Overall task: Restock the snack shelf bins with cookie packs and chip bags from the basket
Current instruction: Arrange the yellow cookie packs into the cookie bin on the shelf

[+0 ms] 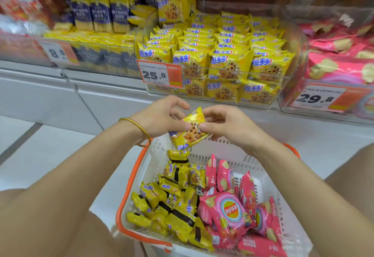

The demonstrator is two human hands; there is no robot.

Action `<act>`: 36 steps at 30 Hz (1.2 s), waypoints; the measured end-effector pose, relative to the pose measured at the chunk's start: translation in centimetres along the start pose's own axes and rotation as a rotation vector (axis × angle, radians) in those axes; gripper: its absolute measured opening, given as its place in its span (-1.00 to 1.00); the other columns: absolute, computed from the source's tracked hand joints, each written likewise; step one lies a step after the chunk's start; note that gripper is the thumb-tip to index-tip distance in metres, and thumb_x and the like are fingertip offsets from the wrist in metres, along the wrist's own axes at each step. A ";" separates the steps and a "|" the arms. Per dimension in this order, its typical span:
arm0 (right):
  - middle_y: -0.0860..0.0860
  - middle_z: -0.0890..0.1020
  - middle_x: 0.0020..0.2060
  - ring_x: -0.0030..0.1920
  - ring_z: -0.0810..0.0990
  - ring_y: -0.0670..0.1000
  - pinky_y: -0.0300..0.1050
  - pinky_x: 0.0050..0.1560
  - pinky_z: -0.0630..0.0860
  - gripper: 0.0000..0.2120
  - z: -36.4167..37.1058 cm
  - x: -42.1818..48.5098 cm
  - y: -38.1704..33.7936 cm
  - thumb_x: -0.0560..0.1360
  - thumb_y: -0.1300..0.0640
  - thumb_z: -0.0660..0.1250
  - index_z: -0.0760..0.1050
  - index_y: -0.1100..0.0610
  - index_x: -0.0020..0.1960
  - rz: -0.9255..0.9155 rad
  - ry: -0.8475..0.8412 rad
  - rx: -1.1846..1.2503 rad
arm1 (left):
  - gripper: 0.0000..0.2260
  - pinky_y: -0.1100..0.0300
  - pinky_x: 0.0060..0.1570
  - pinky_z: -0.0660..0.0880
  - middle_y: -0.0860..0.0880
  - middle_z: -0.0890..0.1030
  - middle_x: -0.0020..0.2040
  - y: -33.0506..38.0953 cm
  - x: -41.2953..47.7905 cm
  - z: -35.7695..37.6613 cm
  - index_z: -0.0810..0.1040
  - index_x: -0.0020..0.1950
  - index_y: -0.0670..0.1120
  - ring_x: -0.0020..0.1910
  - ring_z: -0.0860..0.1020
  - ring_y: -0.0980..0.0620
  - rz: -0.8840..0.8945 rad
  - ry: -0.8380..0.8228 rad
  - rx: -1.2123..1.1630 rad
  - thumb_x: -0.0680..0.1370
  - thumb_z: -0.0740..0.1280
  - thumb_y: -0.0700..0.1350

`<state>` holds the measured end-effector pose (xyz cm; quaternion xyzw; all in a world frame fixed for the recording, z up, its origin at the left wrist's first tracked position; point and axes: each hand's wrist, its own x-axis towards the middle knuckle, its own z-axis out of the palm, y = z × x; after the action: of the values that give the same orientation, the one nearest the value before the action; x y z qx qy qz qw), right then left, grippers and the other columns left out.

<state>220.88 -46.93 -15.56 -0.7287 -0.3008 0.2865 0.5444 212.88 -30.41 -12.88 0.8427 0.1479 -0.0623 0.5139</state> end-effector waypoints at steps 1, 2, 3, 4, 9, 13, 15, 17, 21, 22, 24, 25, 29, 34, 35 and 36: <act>0.05 0.58 -0.22 -0.25 0.55 -0.04 -0.23 -0.29 0.49 -0.81 -0.3 0.0 -0.6 0.46 0.31 0.37 0.54 0.04 -0.06 -0.009 0.018 0.022 | -0.70 0.21 -0.10 0.51 -0.09 0.63 -0.06 0.7 -0.1 -0.4 0.46 0.13 -0.07 -0.15 0.58 0.04 0.011 0.036 -0.003 0.45 0.43 -0.22; 0.01 0.58 -0.25 -0.28 0.57 -0.07 -0.24 -0.30 0.51 -0.83 -0.7 0.1 -1.2 0.46 0.32 0.37 0.54 0.06 -0.07 -0.022 0.046 0.045 | -0.78 0.18 -0.09 0.52 -0.06 0.62 -0.11 1.2 -0.1 -0.9 0.48 0.06 -0.06 -0.17 0.58 0.05 0.018 0.071 -0.018 0.46 0.42 -0.20; -0.03 0.57 -0.27 -0.31 0.58 -0.10 -0.24 -0.30 0.54 -0.84 -1.0 0.2 -1.8 0.46 0.32 0.37 0.53 0.07 -0.08 -0.035 0.077 0.068 | -0.85 0.15 -0.08 0.54 -0.05 0.61 -0.15 1.6 -0.2 -1.4 0.50 0.00 -0.05 -0.20 0.59 0.06 0.023 0.096 -0.049 0.48 0.40 -0.20; -0.04 0.57 -0.28 -0.32 0.58 -0.12 -0.22 -0.29 0.55 -0.84 -1.2 0.3 -2.4 0.47 0.32 0.37 0.52 0.07 -0.09 -0.049 0.101 0.082 | -0.89 0.13 -0.09 0.57 -0.05 0.61 -0.17 1.9 -0.3 -1.8 0.51 -0.04 -0.06 -0.22 0.59 0.06 0.029 0.116 -0.085 0.49 0.38 -0.21; -0.01 0.49 -0.32 -0.29 0.54 -0.05 -0.13 -0.30 0.54 -0.66 -1.9 1.8 -5.8 0.45 0.25 0.40 0.43 0.07 0.18 -0.094 0.066 0.013 | -0.90 0.15 -0.18 0.59 -0.15 0.61 -0.16 3.9 -0.2 -3.7 0.53 -0.09 -0.08 -0.30 0.59 0.08 0.149 0.255 -0.180 0.49 0.37 -0.27; 0.10 0.51 -0.26 -0.27 0.56 -0.01 -0.14 -0.35 0.55 -0.67 -2.9 5.0 -9.8 0.42 0.20 0.44 0.44 0.04 0.14 -0.163 0.159 -0.053 | -0.81 0.11 -0.02 0.54 -0.07 0.58 -0.01 5.9 1.7 -6.3 0.48 0.09 -0.03 -0.09 0.57 0.03 0.286 0.513 -0.077 0.50 0.39 -0.14; 0.18 0.60 -0.07 -0.15 0.63 0.05 -0.11 -0.29 0.58 -0.71 -3.6 7.6 -11.1 0.42 0.18 0.46 0.44 0.03 0.06 -0.186 0.251 -0.030 | -0.74 0.17 0.11 0.46 0.00 0.53 0.10 6.0 2.8 -7.4 0.46 0.20 -0.06 0.07 0.50 0.08 0.365 0.693 0.110 0.53 0.35 -0.11; 0.18 0.61 0.01 -0.06 0.63 0.10 -0.01 -0.15 0.61 -0.70 -3.9 10.8 -11.5 0.40 0.15 0.48 0.42 0.02 0.02 -0.217 0.388 -0.088 | -0.70 0.15 0.24 0.34 -0.04 0.49 0.23 5.6 3.9 -8.1 0.46 0.27 -0.12 0.25 0.42 0.03 0.399 0.776 0.336 0.55 0.30 -0.11; 0.03 0.58 -0.08 -0.14 0.58 0.00 -0.06 -0.03 0.58 -0.67 -4.2 17.5 -12.0 0.38 0.13 0.48 0.42 0.04 0.06 -0.285 0.584 -0.288 | -0.63 0.06 0.45 0.07 -0.14 0.30 0.45 4.5 6.4 -8.5 0.44 0.35 -0.11 0.49 0.14 -0.06 0.368 0.723 0.635 0.58 0.23 -0.01; 0.00 0.56 -0.07 -0.15 0.55 -0.03 -0.15 -0.04 0.56 -0.65 -4.4 18.8 -12.3 0.39 0.12 0.48 0.43 0.06 0.11 -0.278 0.600 -0.349 | -0.61 0.05 0.47 0.03 -0.14 0.23 0.49 4.3 6.9 -8.5 0.42 0.37 -0.10 0.51 0.08 -0.06 0.353 0.707 0.670 0.59 0.20 0.02; 0.01 0.56 0.01 -0.04 0.55 0.03 -0.09 0.06 0.51 -0.59 -4.6 21.3 -12.8 0.41 0.10 0.47 0.43 0.07 0.20 -0.253 0.616 -0.468 | -0.60 0.03 0.48 -0.01 -0.13 0.16 0.52 3.9 7.7 -8.6 0.39 0.39 -0.07 0.53 0.00 -0.06 0.335 0.680 0.692 0.60 0.15 0.05; 0.03 0.56 0.05 0.03 0.55 0.06 -0.06 0.09 0.49 -0.57 -4.6 22.3 -13.0 0.41 0.10 0.47 0.43 0.07 0.22 -0.246 0.610 -0.517 | -0.60 0.04 0.48 -0.02 -0.13 0.15 0.52 3.6 8.0 -8.7 0.38 0.39 -0.06 0.53 -0.02 -0.05 0.323 0.665 0.688 0.61 0.13 0.06; 0.14 0.49 0.16 0.12 0.51 0.14 -0.01 0.10 0.48 -0.57 -3.8 24.6 -12.7 0.43 0.13 0.44 0.42 0.10 0.26 -0.286 0.547 -0.712 | -0.61 0.10 0.46 -0.04 -0.13 0.17 0.51 2.6 8.6 -9.2 0.40 0.37 -0.08 0.53 -0.05 -0.03 0.324 0.639 0.625 0.61 0.09 0.05; 0.14 0.36 0.22 0.05 0.53 0.19 -0.01 0.08 0.50 -0.59 -3.9 24.9 -12.5 0.44 0.13 0.43 0.43 0.10 0.25 -0.289 0.617 -0.756 | -0.60 0.17 0.45 -0.06 -0.08 0.10 0.54 2.4 8.2 -9.1 0.37 0.40 -0.06 0.53 -0.10 0.04 0.338 0.626 0.596 0.62 0.07 0.06; 0.14 0.35 0.23 0.03 0.54 0.20 0.00 0.07 0.51 -0.60 -3.7 24.9 -12.4 0.45 0.14 0.42 0.42 0.09 0.25 -0.278 0.630 -0.775 | -0.60 0.17 0.45 -0.06 -0.08 0.09 0.54 2.3 8.2 -9.1 0.37 0.40 -0.06 0.53 -0.10 0.05 0.341 0.628 0.592 0.61 0.07 0.06; 0.14 0.34 0.25 0.02 0.55 0.21 0.02 0.06 0.52 -0.61 -3.5 24.9 -12.3 0.47 0.14 0.40 0.40 0.09 0.26 -0.267 0.636 -0.808 | -0.60 0.17 0.45 -0.06 -0.08 0.09 0.54 2.3 8.2 -9.1 0.36 0.40 -0.06 0.53 -0.11 0.05 0.343 0.628 0.592 0.61 0.08 0.06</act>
<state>238.21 -27.62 -5.13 -0.8867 -0.2977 -0.1591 0.3161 220.91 -21.82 -8.77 0.9436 0.1305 0.2421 0.1843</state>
